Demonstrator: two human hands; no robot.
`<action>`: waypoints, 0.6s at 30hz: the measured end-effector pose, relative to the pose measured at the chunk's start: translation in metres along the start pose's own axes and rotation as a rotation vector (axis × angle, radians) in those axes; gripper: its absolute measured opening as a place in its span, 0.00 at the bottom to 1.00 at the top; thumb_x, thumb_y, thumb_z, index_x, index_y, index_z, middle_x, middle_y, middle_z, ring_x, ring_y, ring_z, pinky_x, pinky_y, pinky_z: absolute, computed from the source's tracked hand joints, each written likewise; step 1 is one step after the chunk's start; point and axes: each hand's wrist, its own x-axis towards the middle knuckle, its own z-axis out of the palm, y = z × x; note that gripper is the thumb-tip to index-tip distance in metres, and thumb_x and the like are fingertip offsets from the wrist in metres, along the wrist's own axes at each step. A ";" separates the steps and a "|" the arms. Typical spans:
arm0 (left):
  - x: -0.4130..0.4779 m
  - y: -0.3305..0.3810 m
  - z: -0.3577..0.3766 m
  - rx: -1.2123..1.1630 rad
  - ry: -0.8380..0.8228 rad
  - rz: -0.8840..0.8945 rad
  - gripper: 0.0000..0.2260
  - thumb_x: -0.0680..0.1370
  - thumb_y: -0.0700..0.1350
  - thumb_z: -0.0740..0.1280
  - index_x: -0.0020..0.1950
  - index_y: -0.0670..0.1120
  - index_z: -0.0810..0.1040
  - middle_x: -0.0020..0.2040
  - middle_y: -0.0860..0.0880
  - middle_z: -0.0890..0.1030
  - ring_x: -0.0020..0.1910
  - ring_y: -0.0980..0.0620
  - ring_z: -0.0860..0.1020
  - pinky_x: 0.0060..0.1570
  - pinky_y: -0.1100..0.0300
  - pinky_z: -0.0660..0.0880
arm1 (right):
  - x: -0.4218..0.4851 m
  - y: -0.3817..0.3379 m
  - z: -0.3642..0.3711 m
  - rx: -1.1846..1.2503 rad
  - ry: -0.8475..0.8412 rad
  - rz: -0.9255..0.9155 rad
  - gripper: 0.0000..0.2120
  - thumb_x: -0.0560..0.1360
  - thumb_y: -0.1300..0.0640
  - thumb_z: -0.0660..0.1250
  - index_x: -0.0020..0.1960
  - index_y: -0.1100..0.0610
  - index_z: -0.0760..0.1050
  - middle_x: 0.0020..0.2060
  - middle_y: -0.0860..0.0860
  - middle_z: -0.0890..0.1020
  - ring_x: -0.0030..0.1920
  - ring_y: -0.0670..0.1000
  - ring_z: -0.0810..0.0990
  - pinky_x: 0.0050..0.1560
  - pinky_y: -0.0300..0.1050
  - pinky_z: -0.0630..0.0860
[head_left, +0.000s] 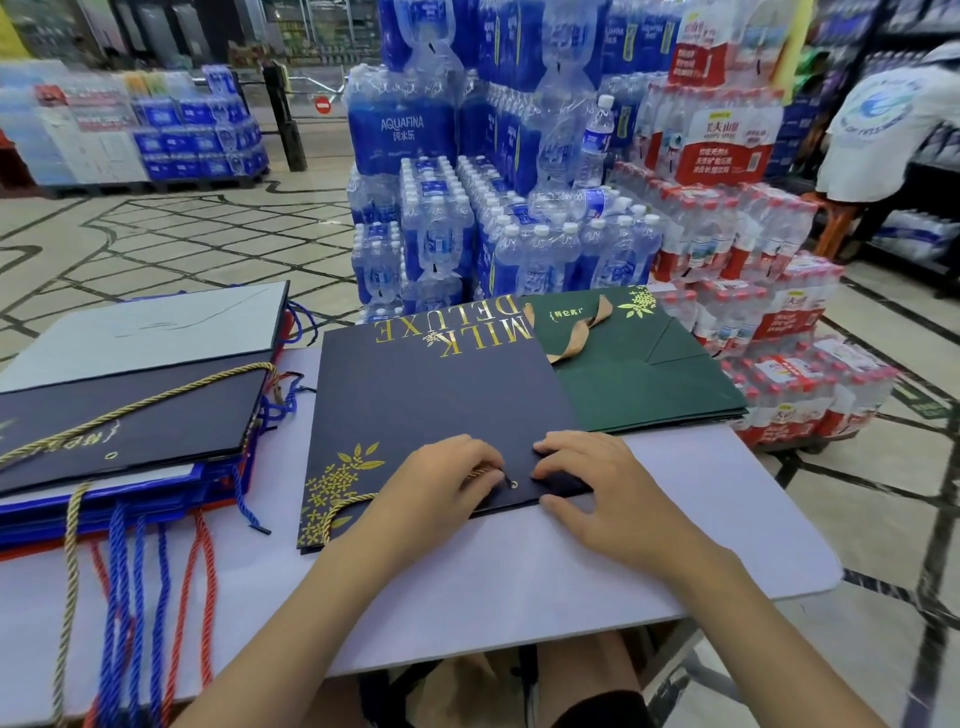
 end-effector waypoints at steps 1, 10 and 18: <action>0.000 0.001 0.000 0.009 -0.014 0.006 0.05 0.80 0.48 0.64 0.52 0.52 0.80 0.45 0.58 0.77 0.46 0.55 0.76 0.50 0.57 0.73 | 0.000 0.001 0.000 0.001 -0.006 0.008 0.11 0.71 0.49 0.69 0.53 0.49 0.80 0.60 0.41 0.78 0.65 0.39 0.71 0.66 0.32 0.58; 0.004 -0.002 0.002 0.071 0.019 0.070 0.08 0.80 0.51 0.61 0.51 0.52 0.80 0.45 0.56 0.77 0.42 0.54 0.77 0.44 0.54 0.75 | -0.002 0.001 0.000 0.024 0.094 0.016 0.10 0.73 0.50 0.71 0.52 0.51 0.83 0.56 0.40 0.83 0.63 0.36 0.74 0.65 0.39 0.65; 0.011 -0.009 -0.006 0.156 -0.062 0.205 0.11 0.80 0.50 0.57 0.52 0.53 0.79 0.45 0.56 0.74 0.39 0.52 0.76 0.39 0.55 0.75 | -0.002 -0.001 0.000 0.053 0.099 0.048 0.09 0.74 0.52 0.71 0.53 0.51 0.84 0.55 0.41 0.83 0.64 0.35 0.72 0.66 0.34 0.64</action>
